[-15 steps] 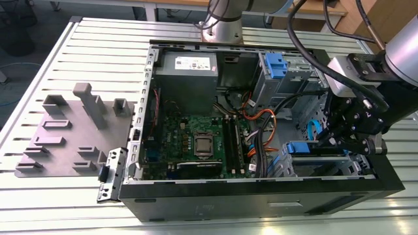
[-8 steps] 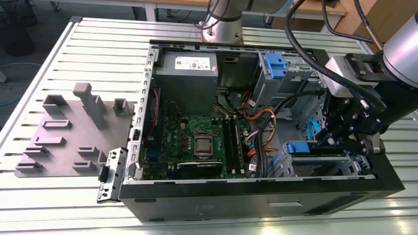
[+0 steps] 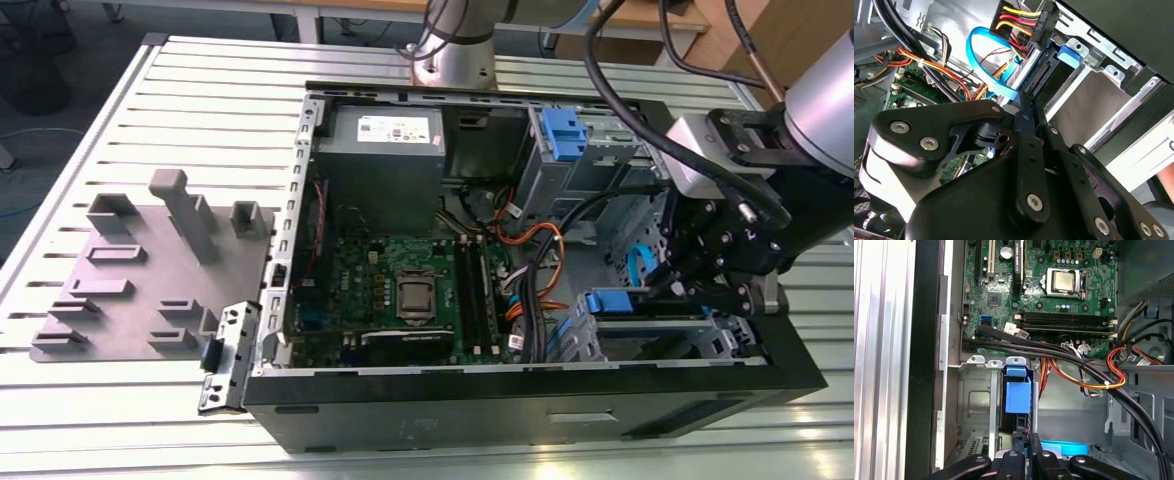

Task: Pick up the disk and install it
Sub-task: 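Insert the first disk wire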

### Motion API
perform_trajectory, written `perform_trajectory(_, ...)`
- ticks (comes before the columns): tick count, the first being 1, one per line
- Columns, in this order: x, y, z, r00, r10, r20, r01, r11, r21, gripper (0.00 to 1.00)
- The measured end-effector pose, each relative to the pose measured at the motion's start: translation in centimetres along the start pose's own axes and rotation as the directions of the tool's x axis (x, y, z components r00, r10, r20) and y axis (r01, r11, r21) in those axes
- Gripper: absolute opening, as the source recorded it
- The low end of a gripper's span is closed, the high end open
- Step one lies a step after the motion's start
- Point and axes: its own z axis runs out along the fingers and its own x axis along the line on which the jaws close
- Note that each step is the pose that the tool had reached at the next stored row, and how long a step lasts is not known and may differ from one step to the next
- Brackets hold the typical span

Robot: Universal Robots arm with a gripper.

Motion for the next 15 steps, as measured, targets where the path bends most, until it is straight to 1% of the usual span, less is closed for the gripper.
perform_trajectory(11,0.00,-0.05,0.13,1.0000,0.000,0.0003,0.000,1.0000,-0.0002,0.16)
perform_trajectory(15,0.01,-0.05,0.27,1.0000,0.000,0.0001,0.000,1.0000,-0.0003,0.16)
